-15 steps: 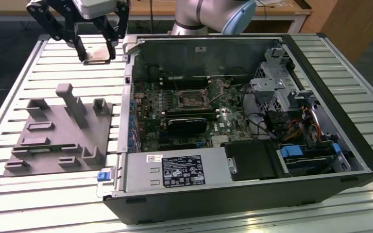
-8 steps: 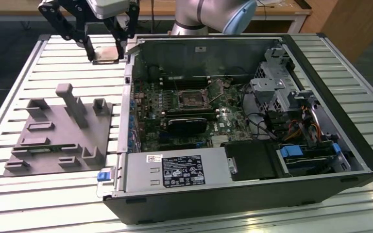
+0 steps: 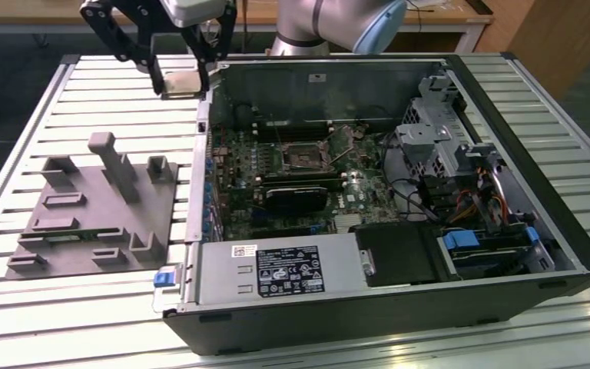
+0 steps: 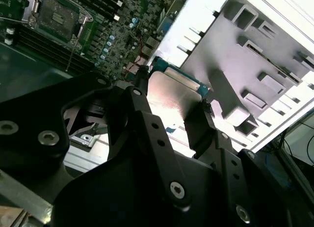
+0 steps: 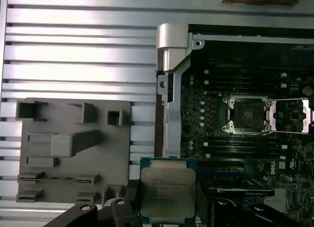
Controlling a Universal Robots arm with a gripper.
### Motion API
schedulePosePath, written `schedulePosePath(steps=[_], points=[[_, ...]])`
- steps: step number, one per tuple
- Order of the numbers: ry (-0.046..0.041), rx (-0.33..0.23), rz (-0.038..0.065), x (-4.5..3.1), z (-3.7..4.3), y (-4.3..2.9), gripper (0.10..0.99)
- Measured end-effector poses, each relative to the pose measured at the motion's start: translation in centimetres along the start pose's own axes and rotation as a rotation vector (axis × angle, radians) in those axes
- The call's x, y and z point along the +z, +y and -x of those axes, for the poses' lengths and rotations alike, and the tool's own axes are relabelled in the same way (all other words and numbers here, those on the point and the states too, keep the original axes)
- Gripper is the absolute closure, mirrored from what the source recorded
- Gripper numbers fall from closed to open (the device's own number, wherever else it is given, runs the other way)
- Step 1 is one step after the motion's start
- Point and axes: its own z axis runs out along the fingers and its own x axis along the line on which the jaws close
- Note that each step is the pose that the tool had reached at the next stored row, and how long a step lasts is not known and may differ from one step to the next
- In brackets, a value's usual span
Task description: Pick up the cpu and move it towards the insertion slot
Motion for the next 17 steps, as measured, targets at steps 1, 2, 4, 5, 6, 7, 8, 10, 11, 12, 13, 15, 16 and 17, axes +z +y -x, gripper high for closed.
schedulePosePath(steps=[1,2,4,5,6,7,8,10,11,12,13,15,16,17], points=[[0.0,0.0,0.0,0.0,0.18,0.07,0.541],[0.0,0.0,0.0,0.01,0.35,0.14,0.541],[0.0001,0.0,0.0,0.01,0.71,0.29,0.541],[0.0,0.0,0.0,0.02,0.86,0.39,0.541],[0.0,0.0,0.0,0.03,1.0,0.48,0.541],[0.0,0.0,0.0,0.03,1.17,0.56,0.541],[0.0,0.0,0.0,0.04,1.32,0.64,0.541],[-0.0001,0.0,0.0,0.05,1.61,0.79,0.541],[0.0001,0.0,0.0,0.05,1.76,0.85,0.541],[0.0,0.0,0.0,0.05,1.91,0.91,0.541],[0.0,0.0,0.0,0.06,2.07,0.95,0.541],[0.0001,0.0,0.0,0.06,2.4,1.04,0.541],[0.0001,0.0,0.0,0.06,2.58,1.07,0.541],[0.0001,0.0,0.0,0.07,2.75,1.1,0.541]])
